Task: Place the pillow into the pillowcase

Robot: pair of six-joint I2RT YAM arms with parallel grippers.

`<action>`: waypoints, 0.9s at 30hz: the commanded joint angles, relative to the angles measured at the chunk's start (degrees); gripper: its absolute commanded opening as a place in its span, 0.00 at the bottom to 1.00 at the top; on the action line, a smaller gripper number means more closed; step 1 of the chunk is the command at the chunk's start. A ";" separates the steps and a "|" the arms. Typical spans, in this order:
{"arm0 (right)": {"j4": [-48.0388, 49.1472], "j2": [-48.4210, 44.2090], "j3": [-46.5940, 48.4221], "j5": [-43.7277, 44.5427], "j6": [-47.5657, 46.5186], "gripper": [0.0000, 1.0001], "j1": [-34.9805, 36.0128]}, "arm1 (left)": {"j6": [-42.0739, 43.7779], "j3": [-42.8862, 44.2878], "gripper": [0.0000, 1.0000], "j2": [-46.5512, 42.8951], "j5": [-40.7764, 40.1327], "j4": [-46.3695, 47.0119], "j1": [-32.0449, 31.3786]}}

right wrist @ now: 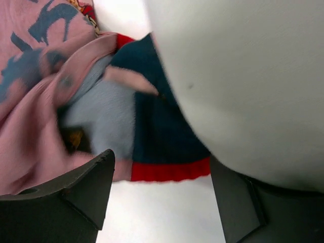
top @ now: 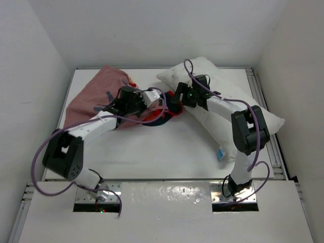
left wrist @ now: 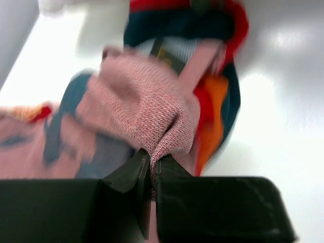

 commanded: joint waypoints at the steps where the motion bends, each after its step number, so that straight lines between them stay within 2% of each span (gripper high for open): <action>1: 3.05 1.92 2.76 -2.64 -2.99 0.74 0.44 | 10.08 -1.13 0.00 -12.96 4.91 -20.30 2.65; 2: 3.31 2.36 2.67 -4.13 -4.58 0.75 1.32 | 15.41 -4.10 0.00 -15.34 5.88 -27.56 2.82; 4: 4.89 4.11 2.85 -6.15 -6.00 0.78 2.20 | 21.41 -6.49 0.00 -22.38 10.35 -36.03 2.21; 5: 5.51 4.99 3.11 -7.73 -5.66 0.80 2.47 | 27.53 -7.98 0.07 -24.23 11.67 -44.08 1.77; 7: 5.69 7.63 5.04 -10.38 -3.20 0.80 2.47 | 29.00 -9.14 0.20 -27.92 12.22 -47.92 -0.51; 8: 4.47 8.50 5.83 -9.86 -2.50 0.80 2.38 | 27.61 -9.66 0.36 -28.81 11.61 -48.63 -1.04; 9: 3.85 9.04 7.23 -8.38 -1.97 0.80 2.38 | 26.98 -9.93 0.47 -29.95 9.68 -48.99 -1.04; 10: 3.93 10.17 7.50 -8.10 -1.61 0.81 2.47 | 26.98 -9.85 0.74 -30.22 8.53 -49.69 -1.04; 12: 5.68 10.97 7.51 -9.92 -1.26 0.81 2.47 | 29.17 -10.20 0.96 -30.14 6.07 -52.85 -0.78; 13: 9.17 11.41 7.24 -11.77 -1.08 0.81 2.47 | 29.96 -10.54 1.00 -29.87 5.19 -53.73 -0.78; 15: 12.09 12.99 6.98 -15.37 -0.73 0.80 2.99 | 30.41 -11.60 1.00 -28.91 2.47 -54.00 0.01; 17: 13.51 15.09 7.85 -19.60 -1.78 0.75 3.87 | 27.44 -9.60 1.00 -28.20 0.79 -49.73 1.06; 19: 12.29 15.98 8.65 -20.83 -1.96 0.55 4.84 | 21.92 -4.26 1.00 -26.54 0.17 -45.15 1.68; 20: 12.02 16.51 9.26 -20.93 -1.87 0.43 5.10 | 18.75 -1.61 1.00 -24.27 0.52 -39.12 1.77; 21: 11.67 16.42 9.44 -21.10 -1.44 0.19 5.19 | 15.58 0.94 1.00 -22.68 1.13 -36.36 1.94; 22: 11.32 16.08 9.53 -21.45 -1.52 0.10 5.37 | 11.64 6.97 1.00 -20.49 2.45 -33.03 2.38; 23: 11.14 15.72 9.53 -21.46 -2.13 0.03 5.46 | 11.68 10.42 1.00 -15.16 6.37 -33.26 2.56; 24: 10.70 14.24 9.35 -21.11 -3.44 0.00 5.54 | 11.86 13.50 1.00 -12.23 8.15 -33.95 2.56; 25: 9.48 13.27 9.26 -20.84 -4.50 0.00 5.63 | 10.99 19.19 1.00 -9.25 9.48 -35.44 2.56; 27: 7.72 10.38 9.26 -19.00 -7.91 0.00 5.72 | 10.19 23.88 1.00 -1.42 12.56 -37.38 2.30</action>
